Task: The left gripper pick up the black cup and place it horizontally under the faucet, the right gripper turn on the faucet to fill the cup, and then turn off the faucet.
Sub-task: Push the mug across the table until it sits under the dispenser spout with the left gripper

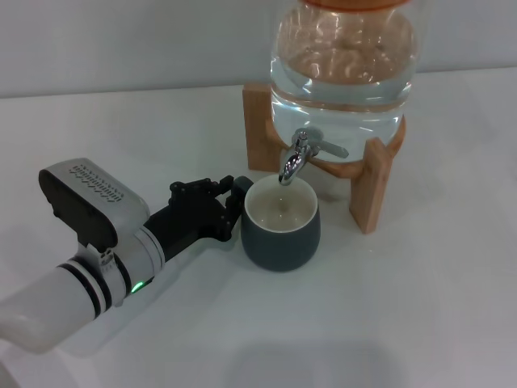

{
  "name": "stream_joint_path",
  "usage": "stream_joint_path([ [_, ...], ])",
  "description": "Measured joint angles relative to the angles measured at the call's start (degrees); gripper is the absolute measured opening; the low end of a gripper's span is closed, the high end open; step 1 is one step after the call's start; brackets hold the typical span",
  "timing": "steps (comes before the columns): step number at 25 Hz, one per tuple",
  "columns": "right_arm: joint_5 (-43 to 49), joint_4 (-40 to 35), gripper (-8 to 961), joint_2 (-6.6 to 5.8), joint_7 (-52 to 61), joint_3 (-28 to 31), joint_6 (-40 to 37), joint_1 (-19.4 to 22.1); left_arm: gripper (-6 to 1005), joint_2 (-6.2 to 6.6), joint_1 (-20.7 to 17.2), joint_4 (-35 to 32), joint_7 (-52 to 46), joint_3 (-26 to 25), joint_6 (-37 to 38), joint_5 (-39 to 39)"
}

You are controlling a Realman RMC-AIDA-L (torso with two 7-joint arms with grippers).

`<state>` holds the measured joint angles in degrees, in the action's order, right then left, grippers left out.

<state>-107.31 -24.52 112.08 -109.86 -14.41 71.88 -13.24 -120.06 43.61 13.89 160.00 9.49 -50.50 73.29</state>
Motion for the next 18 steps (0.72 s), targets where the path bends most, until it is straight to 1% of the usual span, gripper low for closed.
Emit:
stream_joint_path([
  [11, 0.0, 0.0, 840, 0.04, 0.0, 0.0, 0.0, 0.2, 251, 0.0, -0.4, 0.3, -0.1, 0.0, 0.0, 0.0],
  [16, 0.0, 0.0, 840, -0.01, 0.0, -0.1, 0.0, 0.2, 259, 0.0, -0.6, 0.5, -0.3, -2.3, 0.3, 0.0],
  [18, 0.0, 0.0, 840, -0.04, 0.0, -0.1, 0.1, 0.3, 262, 0.0, -0.6, 0.5, -0.3, -2.5, 0.2, -0.2],
])
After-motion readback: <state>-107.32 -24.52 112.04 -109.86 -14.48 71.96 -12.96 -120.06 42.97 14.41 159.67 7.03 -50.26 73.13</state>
